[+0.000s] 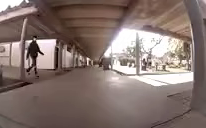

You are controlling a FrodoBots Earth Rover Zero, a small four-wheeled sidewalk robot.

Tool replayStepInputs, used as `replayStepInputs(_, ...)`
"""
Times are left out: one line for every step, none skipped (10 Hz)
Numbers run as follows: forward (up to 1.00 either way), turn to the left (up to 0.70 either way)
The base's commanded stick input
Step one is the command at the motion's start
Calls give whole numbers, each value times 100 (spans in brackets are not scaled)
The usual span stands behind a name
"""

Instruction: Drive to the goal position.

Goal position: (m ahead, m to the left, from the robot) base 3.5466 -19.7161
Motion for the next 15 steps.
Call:
replayStepInputs(50, 0)
replayStepInputs(50, 0)
replayStepInputs(50, 0)
replayStepInputs(50, 0)
replayStepInputs(50, 0)
replayStepInputs(50, 0)
replayStepInputs(50, 0)
replayStepInputs(50, -4)
replayStepInputs(50, -15)
replayStepInputs(50, -50)
replayStepInputs(50, -50)
replayStepInputs(50, -50)
replayStepInputs(50, -50)
replayStepInputs(50, -50)
replayStepInputs(50, -50)
